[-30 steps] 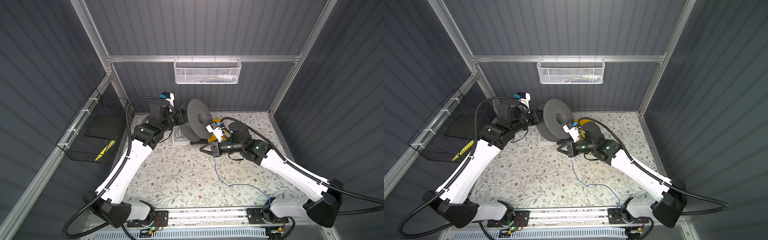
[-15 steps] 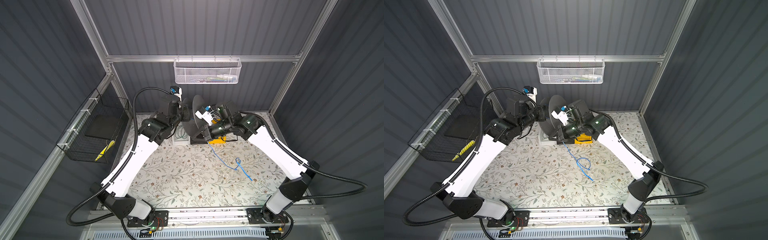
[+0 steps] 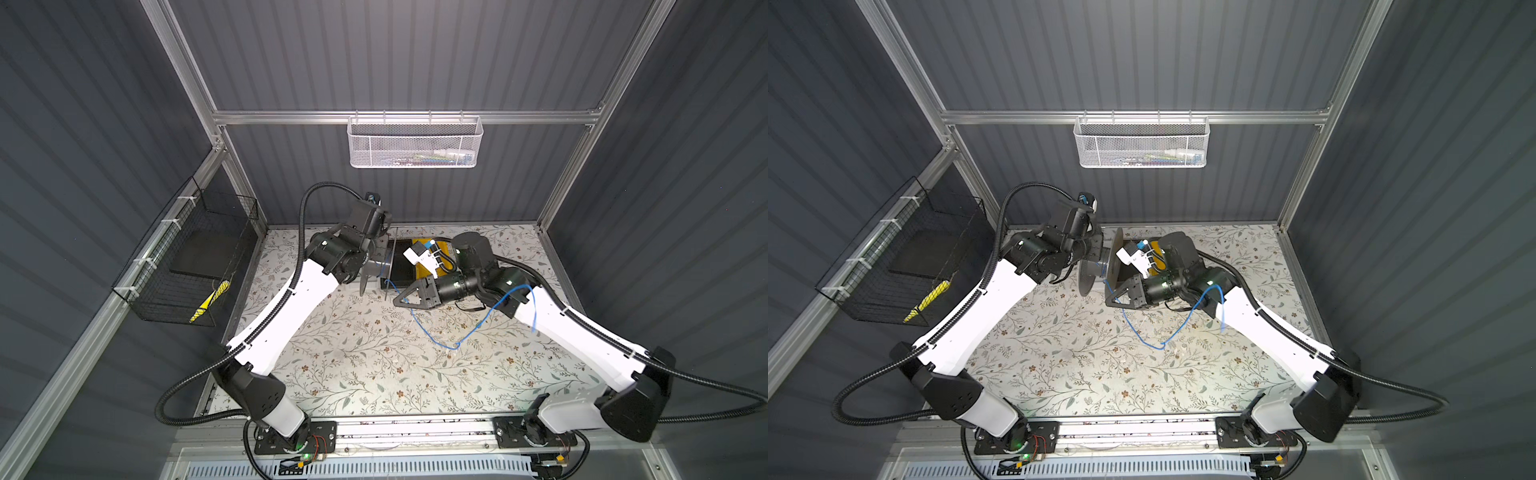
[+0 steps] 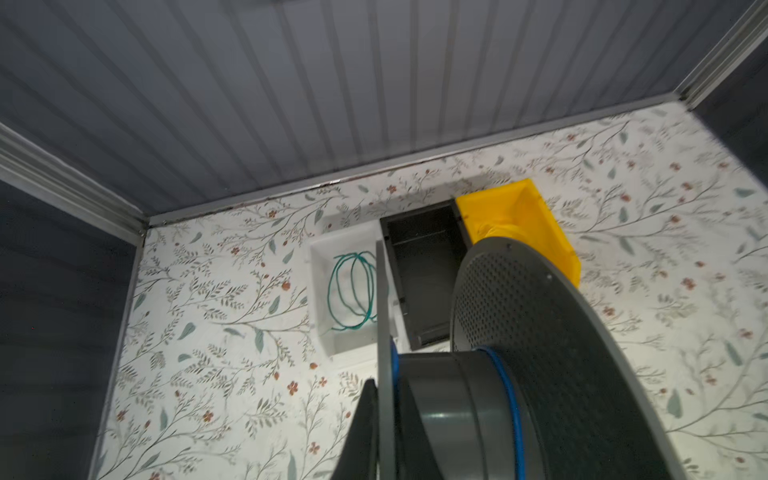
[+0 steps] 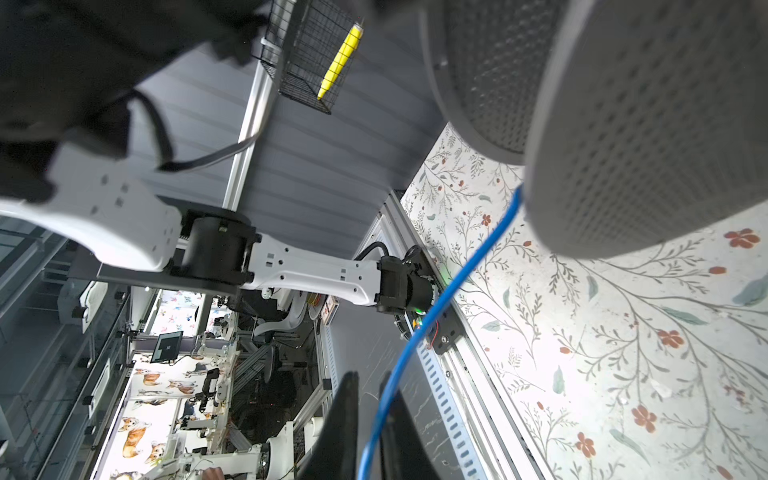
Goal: Wrap the cables
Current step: 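Draw the right gripper with the cable back toward the robot while left holds spool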
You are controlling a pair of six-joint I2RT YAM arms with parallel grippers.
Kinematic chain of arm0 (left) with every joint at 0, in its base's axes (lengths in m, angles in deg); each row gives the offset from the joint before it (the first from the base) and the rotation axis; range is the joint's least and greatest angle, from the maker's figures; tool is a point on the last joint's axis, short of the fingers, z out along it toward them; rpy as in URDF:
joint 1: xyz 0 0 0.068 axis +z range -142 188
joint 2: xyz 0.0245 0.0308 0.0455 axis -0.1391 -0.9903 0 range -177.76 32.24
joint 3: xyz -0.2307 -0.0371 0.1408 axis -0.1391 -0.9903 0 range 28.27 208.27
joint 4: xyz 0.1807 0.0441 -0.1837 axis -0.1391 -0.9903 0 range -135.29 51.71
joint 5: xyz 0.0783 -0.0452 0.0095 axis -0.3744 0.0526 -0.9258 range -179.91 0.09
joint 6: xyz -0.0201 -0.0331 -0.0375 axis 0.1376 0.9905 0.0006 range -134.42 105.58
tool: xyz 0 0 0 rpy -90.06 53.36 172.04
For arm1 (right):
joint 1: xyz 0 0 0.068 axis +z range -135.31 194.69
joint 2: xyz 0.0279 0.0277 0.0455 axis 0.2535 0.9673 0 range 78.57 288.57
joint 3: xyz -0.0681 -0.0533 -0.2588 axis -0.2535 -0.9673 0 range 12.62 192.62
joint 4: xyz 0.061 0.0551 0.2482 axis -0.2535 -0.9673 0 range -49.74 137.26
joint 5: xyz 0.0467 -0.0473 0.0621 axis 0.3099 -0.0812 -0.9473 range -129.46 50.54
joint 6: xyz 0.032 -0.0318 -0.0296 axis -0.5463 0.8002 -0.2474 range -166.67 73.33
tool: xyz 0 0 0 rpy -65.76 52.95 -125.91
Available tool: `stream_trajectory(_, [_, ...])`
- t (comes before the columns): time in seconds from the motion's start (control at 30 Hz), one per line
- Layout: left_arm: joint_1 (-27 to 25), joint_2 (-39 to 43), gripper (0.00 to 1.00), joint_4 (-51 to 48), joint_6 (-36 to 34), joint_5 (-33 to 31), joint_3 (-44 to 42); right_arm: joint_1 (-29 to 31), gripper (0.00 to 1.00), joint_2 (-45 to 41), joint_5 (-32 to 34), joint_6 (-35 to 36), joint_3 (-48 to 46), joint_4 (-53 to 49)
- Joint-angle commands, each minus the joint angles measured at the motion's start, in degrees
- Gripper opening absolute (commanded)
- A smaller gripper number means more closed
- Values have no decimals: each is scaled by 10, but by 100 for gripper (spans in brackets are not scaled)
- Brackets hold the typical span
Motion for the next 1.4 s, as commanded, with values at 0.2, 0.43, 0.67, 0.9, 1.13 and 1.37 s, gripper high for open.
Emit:
stream_trajectory(0.2, [16,-16,0,-13,-44,-55,50,3,10,-79,-134,-30,-49,70])
stream_trajectory(0.43, [16,-17,0,-18,-53,-50,58,-1,12,-87,-90,49,-4,-32])
stream_trajectory(0.67, [16,-19,0,-38,-59,-56,97,0,48,-143,116,187,-70,-127])
stream_trajectory(0.9, [16,-19,0,-53,-52,-54,99,37,59,-88,190,210,-216,-68])
stream_trajectory(1.13, [16,-18,0,-49,-46,-54,87,89,69,-29,241,214,-259,-21])
stream_trajectory(1.37, [16,-12,0,-49,-50,-60,80,146,71,10,260,189,-292,-3])
